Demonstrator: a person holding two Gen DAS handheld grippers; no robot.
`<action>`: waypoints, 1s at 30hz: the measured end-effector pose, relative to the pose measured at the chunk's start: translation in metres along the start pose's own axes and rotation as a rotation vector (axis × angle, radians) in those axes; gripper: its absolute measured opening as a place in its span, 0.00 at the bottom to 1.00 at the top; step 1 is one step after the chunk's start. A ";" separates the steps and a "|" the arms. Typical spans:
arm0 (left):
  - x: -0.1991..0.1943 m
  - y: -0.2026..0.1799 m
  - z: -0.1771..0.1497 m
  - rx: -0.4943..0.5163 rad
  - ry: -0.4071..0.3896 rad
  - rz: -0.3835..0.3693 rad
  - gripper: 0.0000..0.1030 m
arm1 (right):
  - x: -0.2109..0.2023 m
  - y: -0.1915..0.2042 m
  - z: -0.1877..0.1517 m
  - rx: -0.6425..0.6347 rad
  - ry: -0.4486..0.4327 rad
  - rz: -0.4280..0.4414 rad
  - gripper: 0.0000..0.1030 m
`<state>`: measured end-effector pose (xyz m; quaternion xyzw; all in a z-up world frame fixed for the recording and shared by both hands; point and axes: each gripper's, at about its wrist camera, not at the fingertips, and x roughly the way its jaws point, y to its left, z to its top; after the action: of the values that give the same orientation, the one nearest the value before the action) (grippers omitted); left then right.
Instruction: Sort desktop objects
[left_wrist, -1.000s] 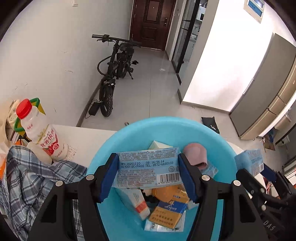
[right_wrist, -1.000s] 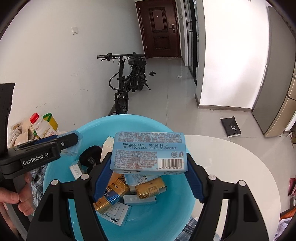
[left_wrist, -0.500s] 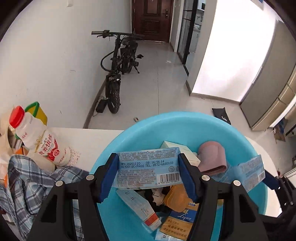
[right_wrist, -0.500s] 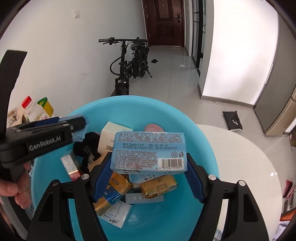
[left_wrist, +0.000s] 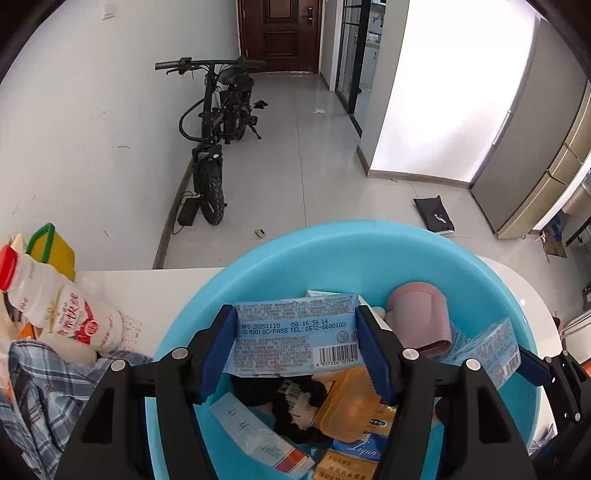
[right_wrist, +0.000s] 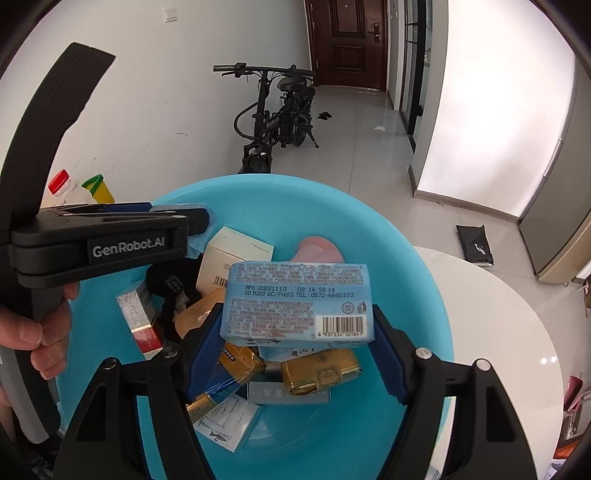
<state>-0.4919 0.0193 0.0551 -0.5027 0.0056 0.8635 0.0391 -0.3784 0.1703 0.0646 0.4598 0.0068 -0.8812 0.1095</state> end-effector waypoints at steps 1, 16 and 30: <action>0.003 -0.001 0.000 0.002 0.005 0.001 0.65 | 0.000 0.000 -0.001 -0.002 0.001 0.001 0.70; 0.002 -0.001 0.001 0.003 -0.022 -0.016 0.71 | 0.001 0.000 -0.003 -0.019 0.009 0.005 0.70; -0.045 0.029 -0.005 -0.049 -0.084 -0.030 0.81 | 0.001 -0.002 -0.002 -0.001 0.013 0.007 0.70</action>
<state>-0.4673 -0.0127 0.0905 -0.4670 -0.0248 0.8830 0.0400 -0.3780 0.1722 0.0621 0.4656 0.0062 -0.8778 0.1129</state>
